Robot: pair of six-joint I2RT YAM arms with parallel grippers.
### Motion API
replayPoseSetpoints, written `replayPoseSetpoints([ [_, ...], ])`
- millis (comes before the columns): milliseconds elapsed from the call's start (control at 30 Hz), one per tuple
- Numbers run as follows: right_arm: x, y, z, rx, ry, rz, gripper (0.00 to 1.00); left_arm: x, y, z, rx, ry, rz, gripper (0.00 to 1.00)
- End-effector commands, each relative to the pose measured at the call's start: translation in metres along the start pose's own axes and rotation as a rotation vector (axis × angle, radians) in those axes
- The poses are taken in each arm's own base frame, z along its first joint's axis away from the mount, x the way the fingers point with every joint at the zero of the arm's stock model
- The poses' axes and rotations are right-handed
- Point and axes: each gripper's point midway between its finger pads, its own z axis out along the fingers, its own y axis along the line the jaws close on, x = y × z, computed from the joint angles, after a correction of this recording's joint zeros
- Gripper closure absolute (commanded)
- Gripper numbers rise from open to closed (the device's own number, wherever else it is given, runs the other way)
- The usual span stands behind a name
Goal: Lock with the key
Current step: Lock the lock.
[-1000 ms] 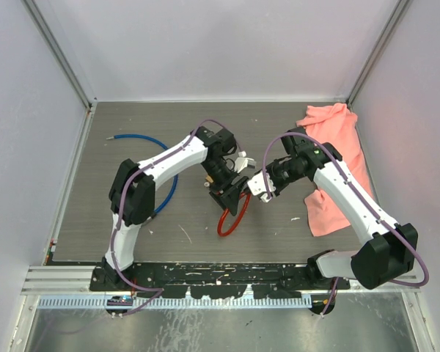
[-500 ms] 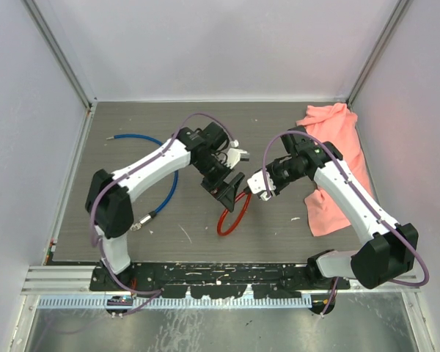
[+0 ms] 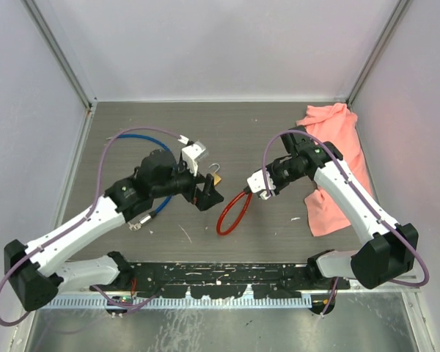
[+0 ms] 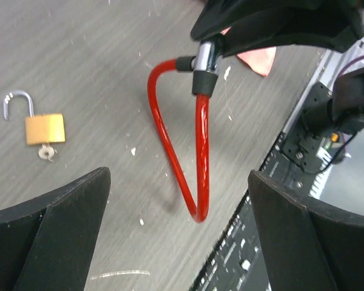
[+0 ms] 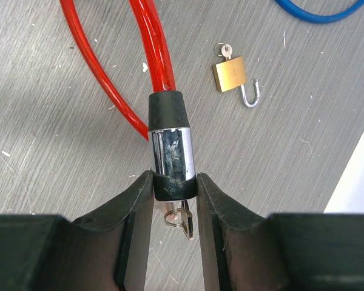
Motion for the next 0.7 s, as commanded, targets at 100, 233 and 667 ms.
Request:
replayPoseSetpoints([
  [100, -0.009, 0.007, 0.000, -0.033, -0.037, 0.054, 0.98, -0.031, -0.016, 0.014, -0.191, -0.246, 0.376, 0.06],
  [233, -0.009, 0.008, -0.001, -0.033, -0.033, 0.060, 0.98, -0.018, -0.034, 0.023, -0.108, -0.327, 0.534, 0.06],
  [667, -0.008, 0.009, 0.001, -0.035, -0.035, 0.074, 0.98, -0.008, -0.058, 0.030, -0.089, -0.352, 0.544, 0.11],
])
